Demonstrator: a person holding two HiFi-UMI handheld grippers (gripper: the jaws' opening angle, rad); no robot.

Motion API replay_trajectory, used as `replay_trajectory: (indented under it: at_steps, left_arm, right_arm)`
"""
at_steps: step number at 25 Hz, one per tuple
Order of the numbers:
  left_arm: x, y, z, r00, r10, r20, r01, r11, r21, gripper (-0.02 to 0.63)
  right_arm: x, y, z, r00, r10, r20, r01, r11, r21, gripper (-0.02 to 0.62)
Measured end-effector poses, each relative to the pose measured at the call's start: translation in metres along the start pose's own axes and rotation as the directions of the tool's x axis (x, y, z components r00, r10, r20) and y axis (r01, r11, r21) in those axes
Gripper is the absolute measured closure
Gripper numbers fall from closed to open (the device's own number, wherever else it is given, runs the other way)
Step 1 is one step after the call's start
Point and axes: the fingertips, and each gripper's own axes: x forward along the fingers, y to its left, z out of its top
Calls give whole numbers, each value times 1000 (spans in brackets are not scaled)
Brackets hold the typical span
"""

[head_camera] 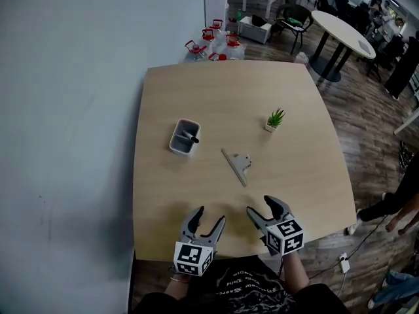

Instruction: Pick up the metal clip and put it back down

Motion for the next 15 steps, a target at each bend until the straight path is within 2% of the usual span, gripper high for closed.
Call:
replay_trajectory:
  at_steps: [4,8,15]
  left_arm:
    - [1,16,2,1000,3,0,-3,1000,-2,333]
    - [0,26,2,1000,20,-10,-20,1000,-22,333]
    - [-4,32,2,998,59,-27,-60,997,-41,333]
  right_arm:
    - [17,-3,18,1000,3,-5,-3,1000,-9,296]
    - [40,-14,38,998,47,-50,-49,998,-39,296]
    - [87,-47,63,991,60,-116,-61,998,-7,296]
